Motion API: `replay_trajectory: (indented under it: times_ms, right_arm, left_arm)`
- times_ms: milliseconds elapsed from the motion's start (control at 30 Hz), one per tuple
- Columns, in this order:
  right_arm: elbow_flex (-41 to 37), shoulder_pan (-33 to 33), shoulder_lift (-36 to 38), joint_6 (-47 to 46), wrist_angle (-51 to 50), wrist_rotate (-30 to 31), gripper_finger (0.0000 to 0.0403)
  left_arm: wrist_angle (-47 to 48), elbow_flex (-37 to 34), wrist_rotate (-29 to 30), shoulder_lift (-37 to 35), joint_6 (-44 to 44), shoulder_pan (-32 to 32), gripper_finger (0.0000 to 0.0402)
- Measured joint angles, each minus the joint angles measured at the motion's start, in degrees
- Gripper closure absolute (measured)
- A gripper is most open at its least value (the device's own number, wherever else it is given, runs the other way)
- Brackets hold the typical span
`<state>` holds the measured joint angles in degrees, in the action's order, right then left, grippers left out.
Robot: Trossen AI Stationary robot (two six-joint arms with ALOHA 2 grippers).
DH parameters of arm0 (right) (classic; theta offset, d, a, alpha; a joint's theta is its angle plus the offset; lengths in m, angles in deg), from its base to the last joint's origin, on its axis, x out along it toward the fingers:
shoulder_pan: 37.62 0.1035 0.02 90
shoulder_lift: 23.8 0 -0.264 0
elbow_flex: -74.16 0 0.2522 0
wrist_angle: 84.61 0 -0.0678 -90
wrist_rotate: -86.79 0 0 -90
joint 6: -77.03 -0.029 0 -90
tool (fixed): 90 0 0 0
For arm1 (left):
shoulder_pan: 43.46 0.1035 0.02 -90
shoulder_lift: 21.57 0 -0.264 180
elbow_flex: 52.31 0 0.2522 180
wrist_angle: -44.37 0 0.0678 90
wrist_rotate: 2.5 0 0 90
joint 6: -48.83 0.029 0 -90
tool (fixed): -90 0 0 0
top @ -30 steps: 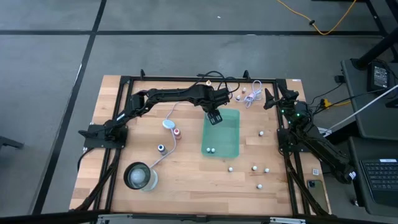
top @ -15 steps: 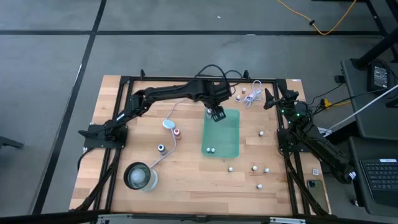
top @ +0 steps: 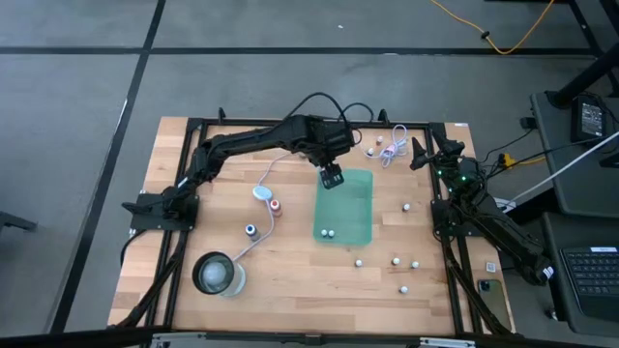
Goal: Pick & Place food coloring
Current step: Put the big blue food coloring bottle into the green bin
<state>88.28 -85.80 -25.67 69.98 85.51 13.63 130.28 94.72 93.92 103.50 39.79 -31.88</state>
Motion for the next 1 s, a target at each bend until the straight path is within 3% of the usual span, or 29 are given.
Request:
replay_trajectory:
  times_ms: [267, 467, 600, 833, 1000]
  right_arm:
    - [0.00, -0.02, 0.00, -0.02, 0.00, 0.00, 0.0019]
    - [0.01, -0.02, 0.00, 0.00, 0.00, 0.00, 0.0019]
    - [0.01, -0.02, 0.00, -0.01, 0.00, 0.00, 0.0019]
    - [0.00, -0.02, 0.00, 0.00, 0.00, 0.00, 0.0019]
    - [0.00, -0.02, 0.00, 0.00, 0.00, 0.00, 0.0019]
  left_arm:
    - [0.56, -0.09, 2.85, -2.34, 1.31, 1.60, 0.0071]
    - [1.97, -1.80, 4.56, -4.33, 3.17, 4.05, 0.0059]
    - [-2.19, -11.89, 4.17, -9.71, 4.26, 4.28, 0.0059]
    - [-17.01, -35.21, 4.26, -25.75, 1.22, 3.51, 0.0059]
    - [-17.83, -45.47, 4.17, -32.59, -3.99, 1.16, 0.0059]
